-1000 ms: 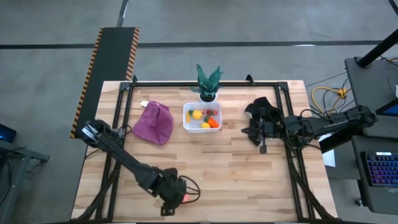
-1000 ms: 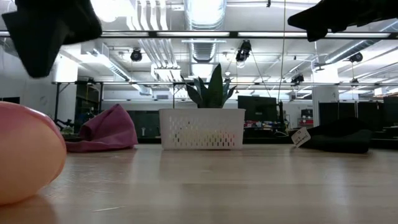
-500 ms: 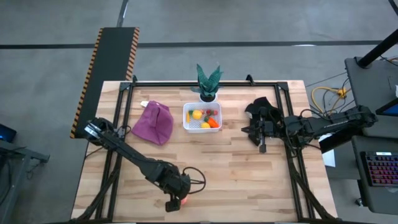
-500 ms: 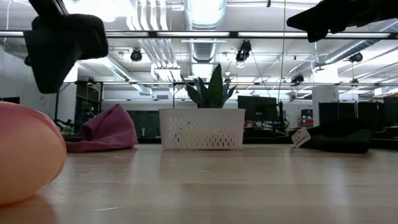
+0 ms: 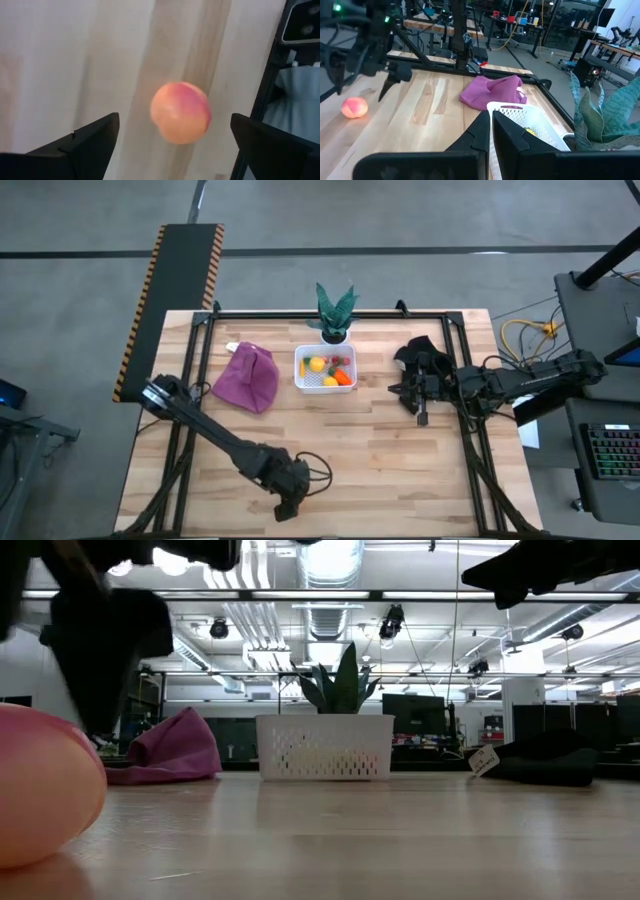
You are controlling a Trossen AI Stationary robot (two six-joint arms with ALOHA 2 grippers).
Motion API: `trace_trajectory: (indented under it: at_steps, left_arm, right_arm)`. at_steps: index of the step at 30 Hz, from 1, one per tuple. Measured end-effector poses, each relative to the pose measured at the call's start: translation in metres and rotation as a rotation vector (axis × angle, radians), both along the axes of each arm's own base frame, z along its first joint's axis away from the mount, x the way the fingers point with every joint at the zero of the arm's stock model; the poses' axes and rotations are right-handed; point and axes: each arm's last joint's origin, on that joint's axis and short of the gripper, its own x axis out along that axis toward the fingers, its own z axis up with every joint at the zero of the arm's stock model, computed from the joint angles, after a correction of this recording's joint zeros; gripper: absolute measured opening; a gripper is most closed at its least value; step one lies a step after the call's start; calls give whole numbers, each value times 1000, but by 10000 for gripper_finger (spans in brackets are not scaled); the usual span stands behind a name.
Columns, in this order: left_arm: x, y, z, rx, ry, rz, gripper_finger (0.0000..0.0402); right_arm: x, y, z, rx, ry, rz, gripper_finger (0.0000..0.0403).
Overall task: Build produce basket
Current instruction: Put the peach into the white basket
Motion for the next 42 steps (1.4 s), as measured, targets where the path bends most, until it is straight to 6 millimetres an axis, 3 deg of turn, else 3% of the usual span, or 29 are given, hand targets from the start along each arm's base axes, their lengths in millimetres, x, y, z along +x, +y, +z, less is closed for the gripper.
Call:
trace_trajectory:
  at_steps: [15, 33, 37, 42]
  left_arm:
    - [13, -16, -44, 26, 100, -3, 367]
    - [12, -15, -57, 70, 114, 6, 367]
    - [12, -14, -57, 75, 114, 5, 348]
    - [11, -13, -58, 81, 122, 8, 297]
  right_arm:
    - [0, 0, 0, 0, 0, 0, 13]
    - [0, 0, 0, 7, -1, -2, 13]
    - [0, 0, 0, 7, -1, -2, 13]
    - [0, 0, 0, 7, 0, -2, 13]
